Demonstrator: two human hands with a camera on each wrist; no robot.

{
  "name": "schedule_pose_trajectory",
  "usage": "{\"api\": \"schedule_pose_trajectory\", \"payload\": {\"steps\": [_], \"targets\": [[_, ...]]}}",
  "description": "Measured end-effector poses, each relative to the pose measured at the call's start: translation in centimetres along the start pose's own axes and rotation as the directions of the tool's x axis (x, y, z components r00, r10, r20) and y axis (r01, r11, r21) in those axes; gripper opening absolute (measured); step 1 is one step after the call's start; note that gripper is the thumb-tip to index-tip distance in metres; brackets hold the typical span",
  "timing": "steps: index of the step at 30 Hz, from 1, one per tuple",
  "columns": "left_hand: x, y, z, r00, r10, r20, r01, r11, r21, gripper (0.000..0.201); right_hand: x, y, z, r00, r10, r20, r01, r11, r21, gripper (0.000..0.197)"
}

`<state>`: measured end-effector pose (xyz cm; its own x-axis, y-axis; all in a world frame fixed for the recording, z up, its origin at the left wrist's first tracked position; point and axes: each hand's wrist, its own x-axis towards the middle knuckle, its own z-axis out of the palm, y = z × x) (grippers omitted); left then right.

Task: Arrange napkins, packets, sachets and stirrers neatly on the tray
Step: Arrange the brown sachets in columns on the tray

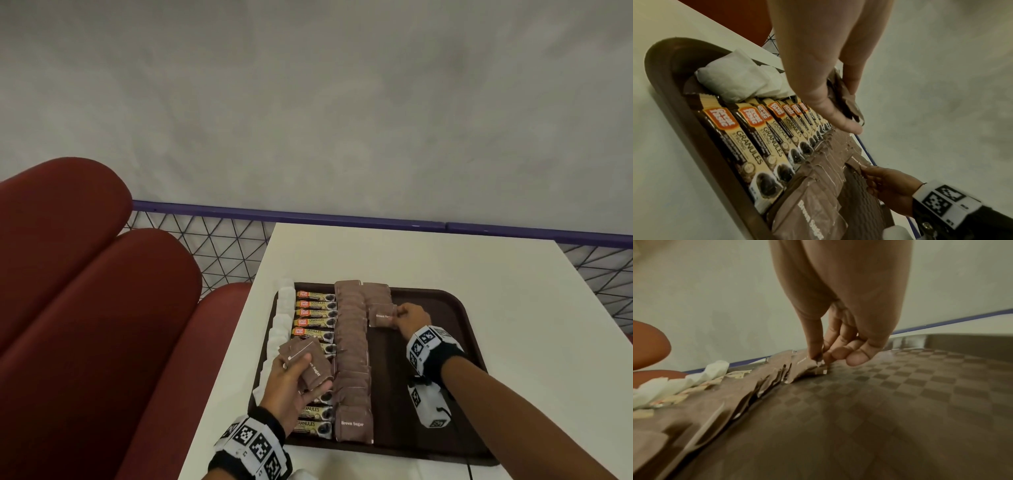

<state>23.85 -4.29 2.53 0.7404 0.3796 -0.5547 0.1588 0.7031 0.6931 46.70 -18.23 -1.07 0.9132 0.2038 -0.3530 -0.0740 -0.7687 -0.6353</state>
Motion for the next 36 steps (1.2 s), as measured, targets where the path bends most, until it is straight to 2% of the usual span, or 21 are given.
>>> {"api": "schedule_pose_trajectory", "payload": {"steps": [6, 11, 17, 21, 27, 32, 36], "targets": [[0.4, 0.4, -0.4, 1.000, -0.003, -0.004, 0.003, 0.998, 0.057, 0.033, 0.9, -0.1, 1.3, 0.999, 0.040, 0.015, -0.039, 0.994, -0.105, 0.015], [0.3, 0.7, -0.5, 1.000, 0.004, 0.007, -0.005, 0.999, 0.040, 0.032, 1.2, -0.4, 1.7, 1.000, 0.018, -0.021, -0.021, 0.987, -0.159, 0.019], [0.2, 1.0, -0.4, 0.999, -0.023, 0.026, 0.023, 1.000, 0.000, 0.033, 1.1, -0.7, 1.7, 1.000, -0.025, -0.007, 0.022, 0.963, -0.269, 0.023], [-0.1, 1.0, -0.3, 0.999, -0.016, 0.043, 0.017, 1.000, -0.010, 0.030, 0.9, -0.6, 1.3, 1.000, -0.026, 0.001, 0.025, 0.977, -0.212, 0.027], [-0.3, 0.9, -0.1, 0.999, 0.035, 0.030, -0.036, 0.999, 0.034, 0.024, -0.8, -0.2, 0.1, 0.999, -0.031, 0.028, 0.034, 0.996, -0.085, 0.047], [-0.5, 0.2, 0.1, 0.998, 0.066, -0.006, -0.065, 0.996, 0.059, 0.031, -4.5, -0.1, -0.1, 0.984, -0.141, 0.106, 0.142, 0.990, 0.000, 0.032], [-0.8, -0.4, 0.6, 0.997, 0.070, -0.012, -0.069, 0.996, 0.053, 0.034, -7.3, 0.0, 0.0, 0.933, -0.285, 0.221, 0.271, 0.958, 0.091, 0.019]]}}
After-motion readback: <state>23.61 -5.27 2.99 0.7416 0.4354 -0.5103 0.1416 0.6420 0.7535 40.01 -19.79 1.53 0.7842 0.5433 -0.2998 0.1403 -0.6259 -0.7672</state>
